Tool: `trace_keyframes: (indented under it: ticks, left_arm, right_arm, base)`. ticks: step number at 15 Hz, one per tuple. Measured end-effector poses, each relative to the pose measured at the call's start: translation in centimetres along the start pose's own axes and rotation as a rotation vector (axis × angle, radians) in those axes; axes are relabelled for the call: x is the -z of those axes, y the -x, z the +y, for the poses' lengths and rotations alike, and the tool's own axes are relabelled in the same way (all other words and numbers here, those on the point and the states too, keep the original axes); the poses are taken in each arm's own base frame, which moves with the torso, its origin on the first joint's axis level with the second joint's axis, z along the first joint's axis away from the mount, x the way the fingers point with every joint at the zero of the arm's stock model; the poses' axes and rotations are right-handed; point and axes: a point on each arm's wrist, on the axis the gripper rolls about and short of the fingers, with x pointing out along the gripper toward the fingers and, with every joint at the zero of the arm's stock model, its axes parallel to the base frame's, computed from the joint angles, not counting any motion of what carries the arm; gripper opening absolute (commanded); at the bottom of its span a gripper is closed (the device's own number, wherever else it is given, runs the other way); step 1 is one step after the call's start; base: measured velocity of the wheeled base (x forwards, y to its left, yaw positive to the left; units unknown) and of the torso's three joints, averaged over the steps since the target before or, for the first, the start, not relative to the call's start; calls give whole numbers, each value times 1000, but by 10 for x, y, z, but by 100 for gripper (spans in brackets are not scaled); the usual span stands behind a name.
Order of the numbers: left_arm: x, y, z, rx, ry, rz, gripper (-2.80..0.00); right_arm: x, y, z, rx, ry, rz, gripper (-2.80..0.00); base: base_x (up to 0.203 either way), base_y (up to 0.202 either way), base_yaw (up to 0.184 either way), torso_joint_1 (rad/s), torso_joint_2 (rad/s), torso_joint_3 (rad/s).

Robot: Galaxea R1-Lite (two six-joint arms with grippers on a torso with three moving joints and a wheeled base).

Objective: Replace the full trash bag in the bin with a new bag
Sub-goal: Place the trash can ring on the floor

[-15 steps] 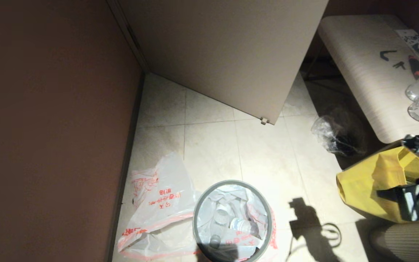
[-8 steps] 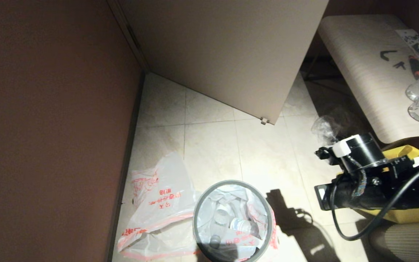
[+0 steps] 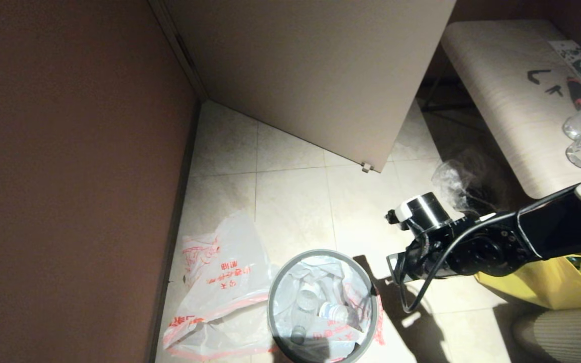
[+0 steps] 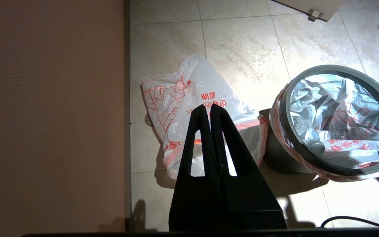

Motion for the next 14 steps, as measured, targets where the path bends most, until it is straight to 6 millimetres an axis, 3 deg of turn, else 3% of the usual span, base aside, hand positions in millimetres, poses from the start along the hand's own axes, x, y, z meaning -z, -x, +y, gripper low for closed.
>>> trace_keyframes:
  ticks: [2,3,14]
  left_arm:
    - [0,0,0,0,0,0,-280]
    - [0,0,0,0,0,0,-280]
    - [0,0,0,0,0,0,-280]
  right_arm:
    - [1,-12,12,-24,16,6,-280]
    - [2,-19,15,-28,21,5,0]
    - [16,-64,32,-26,51,44,0]
  base:
    - [0,0,0,0,0,0]
    - [0,0,0,0,0,0]
    - [0,0,0,0,0,0]
